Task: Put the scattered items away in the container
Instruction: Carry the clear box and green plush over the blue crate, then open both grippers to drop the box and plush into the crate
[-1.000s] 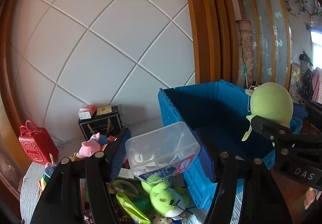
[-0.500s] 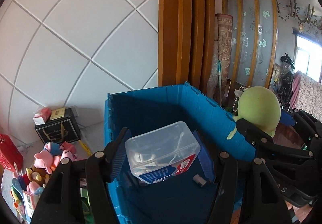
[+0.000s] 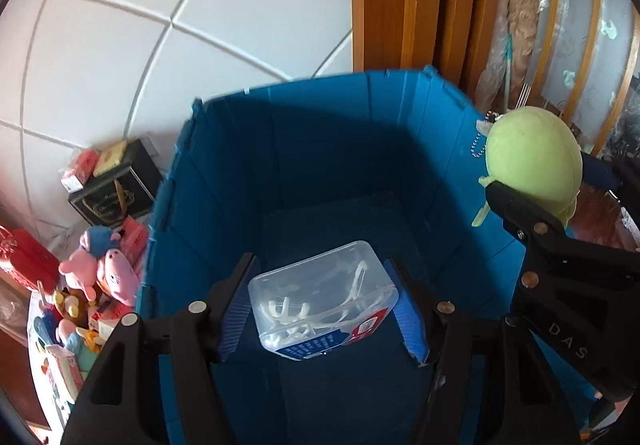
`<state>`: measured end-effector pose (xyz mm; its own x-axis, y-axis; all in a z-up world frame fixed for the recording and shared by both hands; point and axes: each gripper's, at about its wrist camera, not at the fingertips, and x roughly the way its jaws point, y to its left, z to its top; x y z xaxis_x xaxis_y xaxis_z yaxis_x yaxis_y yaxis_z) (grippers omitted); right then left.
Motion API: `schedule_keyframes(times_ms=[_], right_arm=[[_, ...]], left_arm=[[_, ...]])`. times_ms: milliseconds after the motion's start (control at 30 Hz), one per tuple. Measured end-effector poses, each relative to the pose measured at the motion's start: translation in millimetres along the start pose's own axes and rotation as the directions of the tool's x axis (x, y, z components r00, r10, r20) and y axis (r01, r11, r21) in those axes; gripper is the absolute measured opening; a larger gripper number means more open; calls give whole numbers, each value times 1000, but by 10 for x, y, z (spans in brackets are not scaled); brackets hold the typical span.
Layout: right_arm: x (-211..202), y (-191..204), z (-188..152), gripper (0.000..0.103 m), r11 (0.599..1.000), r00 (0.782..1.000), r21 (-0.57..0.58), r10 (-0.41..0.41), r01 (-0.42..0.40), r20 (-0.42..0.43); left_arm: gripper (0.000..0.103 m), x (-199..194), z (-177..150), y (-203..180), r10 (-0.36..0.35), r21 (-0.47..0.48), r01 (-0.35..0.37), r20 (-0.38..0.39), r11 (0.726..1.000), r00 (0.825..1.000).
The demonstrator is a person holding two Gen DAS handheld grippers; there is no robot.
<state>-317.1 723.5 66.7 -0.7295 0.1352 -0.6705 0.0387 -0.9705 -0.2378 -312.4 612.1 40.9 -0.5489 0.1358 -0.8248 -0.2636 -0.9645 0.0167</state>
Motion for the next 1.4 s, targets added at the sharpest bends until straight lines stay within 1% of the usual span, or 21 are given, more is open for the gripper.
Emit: schedule_keyframes(times_ms=[67, 133, 200, 267, 300, 367, 467, 500, 533, 567, 600, 633, 700, 767, 867, 933, 967, 1067, 1133, 1267, 1400], right_arm=[[357, 60, -29, 66, 999, 997, -22, 34, -35, -73], [730, 119, -90, 66, 997, 983, -32, 70, -76, -168], [1037, 234, -229, 66, 995, 966, -61, 63, -80, -250], [1354, 282, -390, 66, 993, 940, -77, 61, -92, -336], [1503, 298, -486, 66, 991, 921, -71, 77, -112, -382], [1772, 335, -713, 66, 987, 869, -47, 114, -156, -481], [2075, 424, -1138, 66, 980, 772, -48, 120, -191, -624], [2119, 497, -1278, 66, 978, 741, -59, 110, -198, -662], [2165, 548, -1383, 66, 976, 716, -69, 102, -205, -690], [2203, 588, -1455, 66, 974, 699, -79, 95, -212, -709], [2231, 613, -1507, 66, 972, 688, -88, 88, -217, -720], [2248, 616, -1546, 66, 971, 682, -97, 82, -219, -727], [2271, 604, -1602, 66, 970, 675, -100, 77, -220, -734], [2282, 590, -1636, 66, 970, 673, -99, 78, -220, -736], [2294, 579, -1653, 67, 971, 680, -101, 75, -215, -729], [2318, 562, -1687, 67, 973, 676, -94, 76, -211, -733], [2332, 556, -1710, 67, 973, 671, -95, 73, -210, -738], [2352, 549, -1709, 70, 974, 662, -85, 77, -210, -745], [2337, 524, -1711, 83, 975, 662, -70, 89, -209, -745], [2287, 488, -1728, 84, 975, 662, -53, 106, -216, -742], [2278, 455, -1712, 87, 974, 656, -37, 123, -224, -745]], left_arm=[[63, 372, -70, 22, -5, -16, 4, -113, 1000, 994], [63, 681, -145, 12, -1, -26, -4, -208, 1000, 978], [63, 944, -237, -11, 9, -19, -15, -292, 1000, 956], [63, 1196, -337, -23, 26, -12, -33, -377, 999, 926], [63, 1318, -387, -21, 34, -13, -43, -415, 999, 909], [63, 1544, -500, -1, 65, -16, -83, -475, 996, 877], [63, 1788, -715, 33, 105, -16, -132, -522, 991, 846], [63, 1853, -796, 49, 108, -21, -142, -545, 990, 831], [63, 1920, -877, 76, 103, -31, -148, -577, 989, 810], [63, 1984, -935, 100, 97, -33, -147, -605, 989, 791], [63, 2021, -981, 84, 102, -20, -145, -619, 989, 779], [64, 2034, -1016, 46, 109, -2, -140, -623, 990, 775], [65, 2037, -1063, -41, 123, 36, -129, -620, 991, 775], [65, 2037, -1119, -96, 142, 67, -128, -620, 990, 772], [66, 2071, -1210, -94, 153, 76, -137, -645, 988, 749], [66, 2099, -1250, -90, 153, 76, -137, -660, 988, 735], [66, 2100, -1261, -98, 153, 80, -135, -662, 988, 734], [66, 2070, -1264, -152, 154, 98, -118, -649, 988, 745], [66, 2079, -1275, -62, 150, 99, -112, -647, 989, 748], [66, 2093, -1316, 8, 156, 96, -124, -655, 988, 739], [66, 2083, -1328, 10, 157, 95, -125, -653, 988, 741]])
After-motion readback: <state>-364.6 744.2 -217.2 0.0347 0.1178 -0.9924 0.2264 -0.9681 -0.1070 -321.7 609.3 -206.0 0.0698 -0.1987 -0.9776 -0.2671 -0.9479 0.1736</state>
